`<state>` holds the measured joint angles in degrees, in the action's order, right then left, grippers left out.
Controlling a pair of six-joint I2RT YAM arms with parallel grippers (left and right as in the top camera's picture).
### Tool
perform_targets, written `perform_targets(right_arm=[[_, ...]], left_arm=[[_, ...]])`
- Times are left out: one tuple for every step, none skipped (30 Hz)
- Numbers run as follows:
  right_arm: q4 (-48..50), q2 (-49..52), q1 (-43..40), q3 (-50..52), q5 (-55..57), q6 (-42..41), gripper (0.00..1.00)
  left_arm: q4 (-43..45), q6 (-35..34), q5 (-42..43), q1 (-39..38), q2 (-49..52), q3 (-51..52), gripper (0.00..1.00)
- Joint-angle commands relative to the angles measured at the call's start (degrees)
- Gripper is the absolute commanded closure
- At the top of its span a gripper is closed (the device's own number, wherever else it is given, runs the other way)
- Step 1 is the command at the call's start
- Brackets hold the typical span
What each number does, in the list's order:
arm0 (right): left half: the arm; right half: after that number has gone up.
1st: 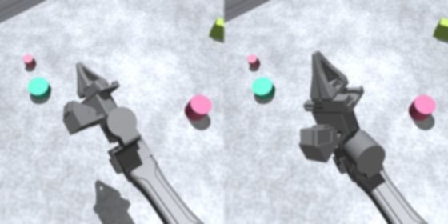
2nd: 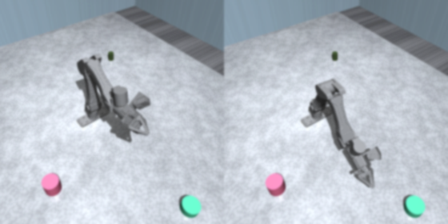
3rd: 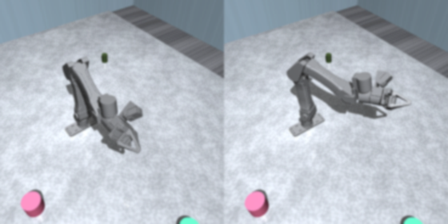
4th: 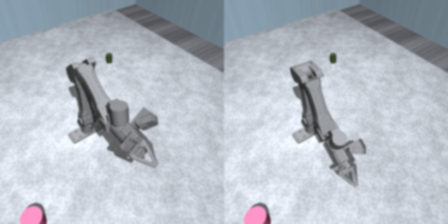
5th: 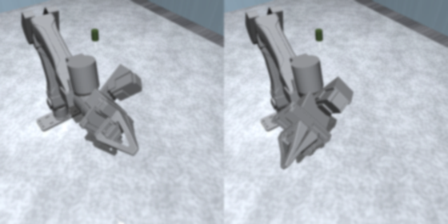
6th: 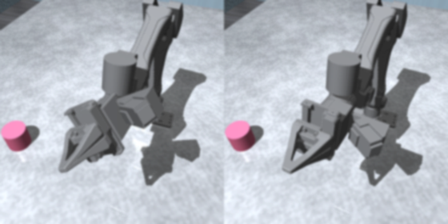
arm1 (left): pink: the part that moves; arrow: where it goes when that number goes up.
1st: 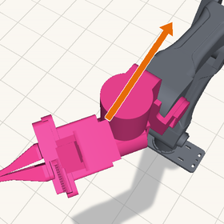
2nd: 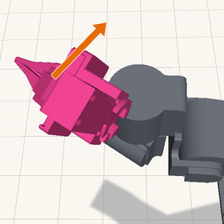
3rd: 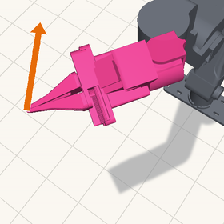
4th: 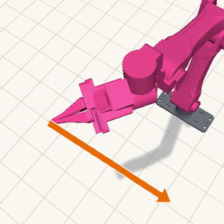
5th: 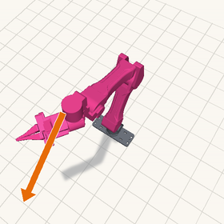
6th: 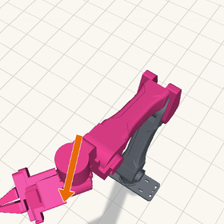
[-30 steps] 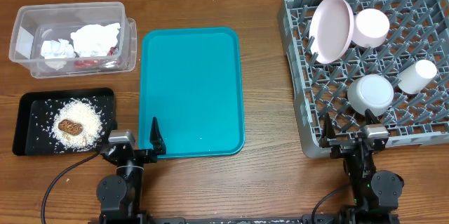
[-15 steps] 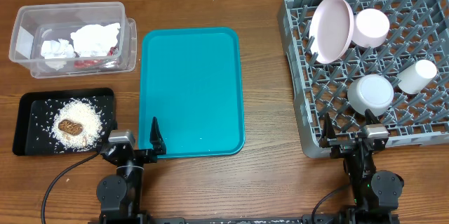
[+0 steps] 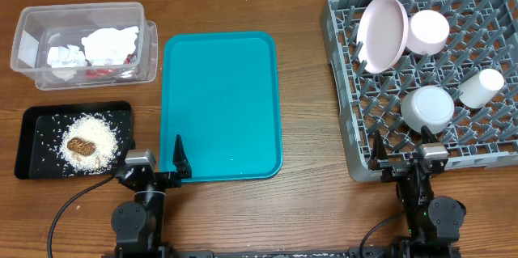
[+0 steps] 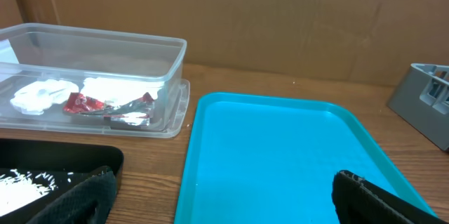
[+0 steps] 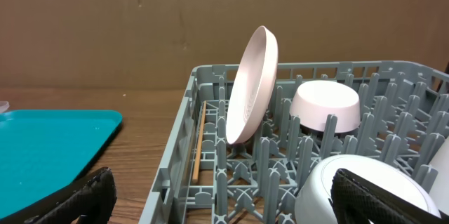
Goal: Sort waste into correct bins and load items into the dishwasher
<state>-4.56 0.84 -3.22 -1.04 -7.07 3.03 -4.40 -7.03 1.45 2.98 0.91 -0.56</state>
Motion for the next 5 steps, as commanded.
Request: perform_targets(right_arm=[[0.31, -0.68, 0.26, 0.57, 0.15, -0.2, 0.0], [0.28, -0.68, 0.26, 0.57, 0.15, -0.2, 0.0], [0.31, -0.68, 0.26, 0.57, 0.15, -0.2, 0.0], [0.28, -0.68, 0.26, 0.57, 0.15, -0.2, 0.0], [0.31, -0.68, 0.26, 0.57, 0.15, -0.2, 0.0]], left_arm=[[-0.07, 1.07, -0.57, 0.09, -0.7, 0.28, 0.0], [-0.07, 1.07, -0.57, 0.09, -0.7, 0.28, 0.0], [-0.07, 1.07, -0.57, 0.09, -0.7, 0.28, 0.0], [-0.07, 1.07, -0.57, 0.09, -0.7, 0.28, 0.0], [-0.07, 1.07, -0.57, 0.09, -0.7, 0.28, 0.0]])
